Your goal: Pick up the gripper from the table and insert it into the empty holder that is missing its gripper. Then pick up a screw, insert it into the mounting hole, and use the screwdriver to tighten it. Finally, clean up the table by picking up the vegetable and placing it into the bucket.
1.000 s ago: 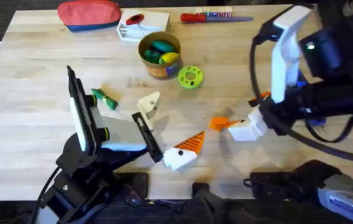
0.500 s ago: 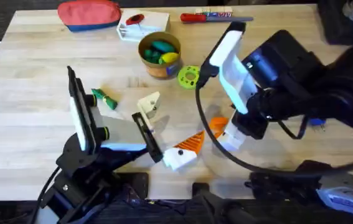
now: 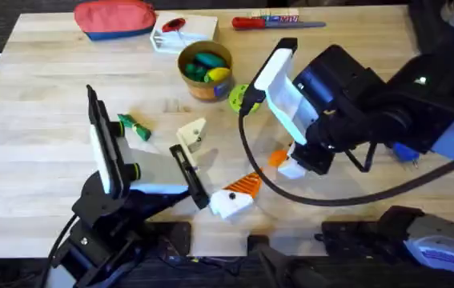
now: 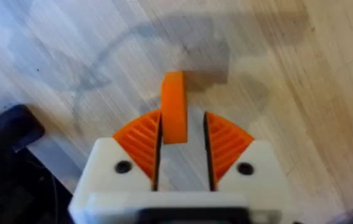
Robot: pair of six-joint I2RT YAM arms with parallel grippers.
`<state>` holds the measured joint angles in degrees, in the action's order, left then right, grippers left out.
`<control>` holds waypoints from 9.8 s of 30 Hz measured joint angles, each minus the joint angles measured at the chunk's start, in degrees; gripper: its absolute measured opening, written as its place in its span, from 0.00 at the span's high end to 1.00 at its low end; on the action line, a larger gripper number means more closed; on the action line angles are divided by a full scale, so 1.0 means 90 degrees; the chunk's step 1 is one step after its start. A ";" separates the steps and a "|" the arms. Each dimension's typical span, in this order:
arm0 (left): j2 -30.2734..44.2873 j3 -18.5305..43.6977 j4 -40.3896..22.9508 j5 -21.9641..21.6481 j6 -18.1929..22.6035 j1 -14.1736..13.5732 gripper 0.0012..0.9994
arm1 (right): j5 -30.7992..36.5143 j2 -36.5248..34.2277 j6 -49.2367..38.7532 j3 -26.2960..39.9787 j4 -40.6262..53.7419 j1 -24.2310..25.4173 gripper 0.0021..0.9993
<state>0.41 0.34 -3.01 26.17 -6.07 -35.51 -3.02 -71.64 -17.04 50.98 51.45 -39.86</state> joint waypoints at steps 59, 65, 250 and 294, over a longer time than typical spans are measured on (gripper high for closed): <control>0.0002 0.0000 0.0000 0.0000 0.0000 0.0000 0.01 | -0.8443 -0.0930 0.5363 -0.1151 -0.4498 0.2507 1.00; 0.0002 0.0000 0.0000 0.0002 0.0000 0.0000 0.01 | -0.8242 -0.1053 0.5805 -0.1151 -0.4870 0.2265 1.00; 0.0031 0.0000 0.0000 0.0035 0.0088 -0.0017 0.01 | -0.0376 -0.0732 0.0933 0.4133 0.0641 -0.0495 1.00; 0.0031 0.0000 0.0000 0.0838 0.0296 -0.0017 0.01 | -0.0278 -0.2032 0.1231 0.4384 0.0955 -0.1968 1.00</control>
<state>0.69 0.34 -3.01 33.71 -3.40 -35.66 -5.52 -89.92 -5.96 90.44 60.05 -57.57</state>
